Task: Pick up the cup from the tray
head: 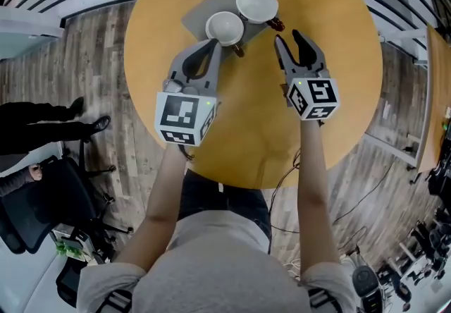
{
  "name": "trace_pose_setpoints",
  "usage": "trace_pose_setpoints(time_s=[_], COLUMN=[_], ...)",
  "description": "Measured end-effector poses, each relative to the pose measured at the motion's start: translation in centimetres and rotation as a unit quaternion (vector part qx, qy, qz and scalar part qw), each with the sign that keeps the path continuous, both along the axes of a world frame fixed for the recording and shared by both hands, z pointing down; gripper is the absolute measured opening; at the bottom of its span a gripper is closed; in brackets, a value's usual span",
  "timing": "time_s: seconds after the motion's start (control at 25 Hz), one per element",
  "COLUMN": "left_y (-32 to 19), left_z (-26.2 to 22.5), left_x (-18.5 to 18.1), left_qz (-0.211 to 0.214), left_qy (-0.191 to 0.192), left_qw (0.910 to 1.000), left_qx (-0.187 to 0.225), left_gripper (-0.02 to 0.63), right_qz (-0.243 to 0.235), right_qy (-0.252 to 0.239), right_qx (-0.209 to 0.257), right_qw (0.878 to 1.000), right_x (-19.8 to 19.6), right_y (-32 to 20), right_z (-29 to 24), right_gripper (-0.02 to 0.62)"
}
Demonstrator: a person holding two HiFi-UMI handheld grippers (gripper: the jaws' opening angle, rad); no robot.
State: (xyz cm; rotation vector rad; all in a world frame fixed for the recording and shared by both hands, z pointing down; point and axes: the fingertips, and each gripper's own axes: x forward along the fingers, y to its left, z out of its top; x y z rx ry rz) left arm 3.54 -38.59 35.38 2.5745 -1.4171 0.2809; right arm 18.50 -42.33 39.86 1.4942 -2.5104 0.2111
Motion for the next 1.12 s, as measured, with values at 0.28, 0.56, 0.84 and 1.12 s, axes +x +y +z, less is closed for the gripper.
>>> trace_pose_setpoints(time_s=[0.28,0.56,0.84,1.12], left_y=[-0.6,-1.1,-1.5,-2.1], left_z=[1.1,2.3,3.2,3.4], left_x=[0.5,0.9,1.0,0.2], left_qz=[0.000,0.003,0.001,-0.001], left_qy=[-0.006,-0.007,-0.007,-0.010], left_qw=[0.9999,0.9998,0.9996,0.9996], left_qx=[-0.009,-0.020,-0.027,-0.025], left_gripper=[0.007,0.008,0.008,0.007], right_qz=[-0.056,-0.102,-0.121,-0.157], right_qy=[0.034,0.081,0.074,0.063], right_qx=[-0.008,-0.016,-0.024,-0.022], right_qw=[0.998,0.991,0.990,0.985], right_x=[0.8,0.0,-0.5,-1.3], right_y=[-2.4,-4.0,-4.8,-5.2], right_z=[3.1,5.8,7.1,7.4], right_gripper=[0.156,0.160,0.160,0.150])
